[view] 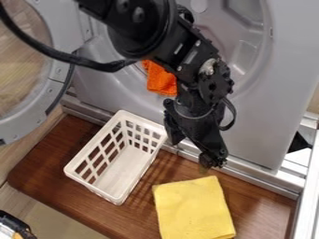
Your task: Moved the yellow cloth to the right side of the table
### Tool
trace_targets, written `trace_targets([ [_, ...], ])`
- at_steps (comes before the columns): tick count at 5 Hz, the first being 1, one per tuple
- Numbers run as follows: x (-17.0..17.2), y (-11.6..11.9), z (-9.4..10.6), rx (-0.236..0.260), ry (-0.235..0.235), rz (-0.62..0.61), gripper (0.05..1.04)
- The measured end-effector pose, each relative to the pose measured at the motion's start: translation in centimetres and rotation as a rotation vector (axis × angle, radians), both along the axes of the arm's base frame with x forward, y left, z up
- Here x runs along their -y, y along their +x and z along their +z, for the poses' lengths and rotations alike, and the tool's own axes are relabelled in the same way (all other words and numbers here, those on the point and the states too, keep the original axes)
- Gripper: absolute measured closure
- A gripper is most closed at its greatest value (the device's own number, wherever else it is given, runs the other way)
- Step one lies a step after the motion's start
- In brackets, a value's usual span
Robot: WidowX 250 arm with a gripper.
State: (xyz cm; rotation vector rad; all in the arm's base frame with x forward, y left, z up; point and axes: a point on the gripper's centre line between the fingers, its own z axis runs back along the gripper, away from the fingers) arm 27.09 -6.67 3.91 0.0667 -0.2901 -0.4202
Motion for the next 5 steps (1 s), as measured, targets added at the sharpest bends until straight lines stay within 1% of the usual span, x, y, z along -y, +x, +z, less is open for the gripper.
trace_targets([
  [1, -0.1, -0.2, -0.8, -0.023, 0.005, 0.007, 0.084],
  [2, 0.9, -0.1, -3.1, -0.041, 0.007, -0.021, 0.084],
  [3, 1.8, 0.0, -5.0, -0.068, 0.02, -0.035, 0.084],
  [4, 2.4, 0.0, -7.3, -0.105, 0.005, -0.044, 0.084],
  [5, 2.3, -0.7, -9.2, -0.164, 0.015, -0.044, 0.084],
])
